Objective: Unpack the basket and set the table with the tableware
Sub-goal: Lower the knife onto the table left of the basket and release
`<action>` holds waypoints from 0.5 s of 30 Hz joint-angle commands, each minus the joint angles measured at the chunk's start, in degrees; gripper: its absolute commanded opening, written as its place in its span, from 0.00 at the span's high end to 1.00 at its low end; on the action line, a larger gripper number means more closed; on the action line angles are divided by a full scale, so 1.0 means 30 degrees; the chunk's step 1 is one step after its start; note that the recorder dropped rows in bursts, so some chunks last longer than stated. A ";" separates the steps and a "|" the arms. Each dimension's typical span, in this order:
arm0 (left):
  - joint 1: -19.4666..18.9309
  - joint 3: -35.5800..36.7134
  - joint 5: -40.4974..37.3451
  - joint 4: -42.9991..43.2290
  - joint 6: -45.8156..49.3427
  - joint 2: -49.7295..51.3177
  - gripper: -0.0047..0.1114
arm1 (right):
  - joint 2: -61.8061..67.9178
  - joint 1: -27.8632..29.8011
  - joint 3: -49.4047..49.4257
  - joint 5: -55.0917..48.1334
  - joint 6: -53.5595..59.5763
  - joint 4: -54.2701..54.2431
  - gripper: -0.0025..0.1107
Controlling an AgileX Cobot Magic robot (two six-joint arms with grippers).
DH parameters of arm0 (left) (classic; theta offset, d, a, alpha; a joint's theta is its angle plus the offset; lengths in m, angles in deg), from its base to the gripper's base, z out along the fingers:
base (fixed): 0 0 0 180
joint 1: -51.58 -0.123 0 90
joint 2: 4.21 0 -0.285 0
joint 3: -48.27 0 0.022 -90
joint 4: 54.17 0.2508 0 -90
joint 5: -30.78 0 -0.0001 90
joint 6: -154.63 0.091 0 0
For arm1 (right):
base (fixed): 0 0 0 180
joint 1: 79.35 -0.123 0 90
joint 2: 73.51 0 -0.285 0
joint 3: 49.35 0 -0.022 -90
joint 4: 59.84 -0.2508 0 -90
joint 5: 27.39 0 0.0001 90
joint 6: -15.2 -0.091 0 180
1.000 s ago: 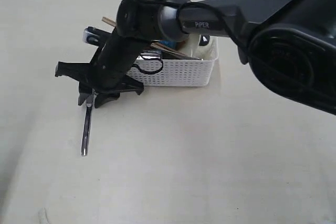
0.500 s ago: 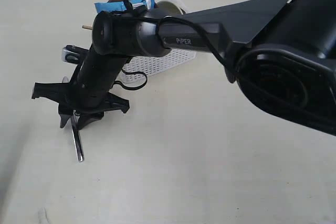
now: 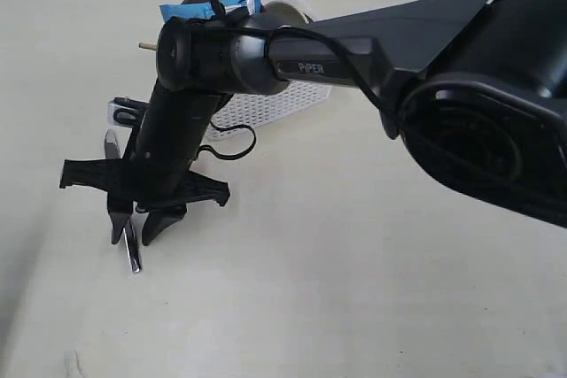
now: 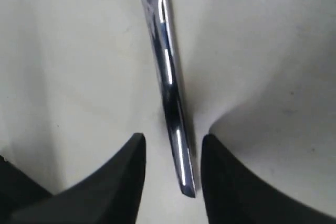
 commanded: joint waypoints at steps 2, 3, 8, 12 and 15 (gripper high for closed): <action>-0.0019 0.0053 0.0179 -0.0084 0.0010 -0.0069 0.96 | 0.0308 -0.1000 0.0190 0.0068 0.0176 0.1017 0.66; -0.0019 0.0053 0.0179 -0.0084 0.0010 -0.0069 0.96 | 0.0308 -0.1163 0.0190 0.0221 0.0176 0.1017 0.66; -0.0019 0.0053 0.0179 -0.0084 0.0010 -0.0069 0.96 | 0.0308 -0.1194 0.0190 0.0483 0.0733 0.0773 0.66; -0.0019 0.0053 0.0179 -0.0084 0.0010 -0.0069 0.96 | 0.0308 -0.1194 0.0190 0.1200 0.1444 -0.0336 0.66; -0.0019 0.0053 0.0179 -0.0084 0.0010 -0.0069 0.96 | 0.0308 -0.1194 0.0190 0.1560 0.1627 -0.0358 0.66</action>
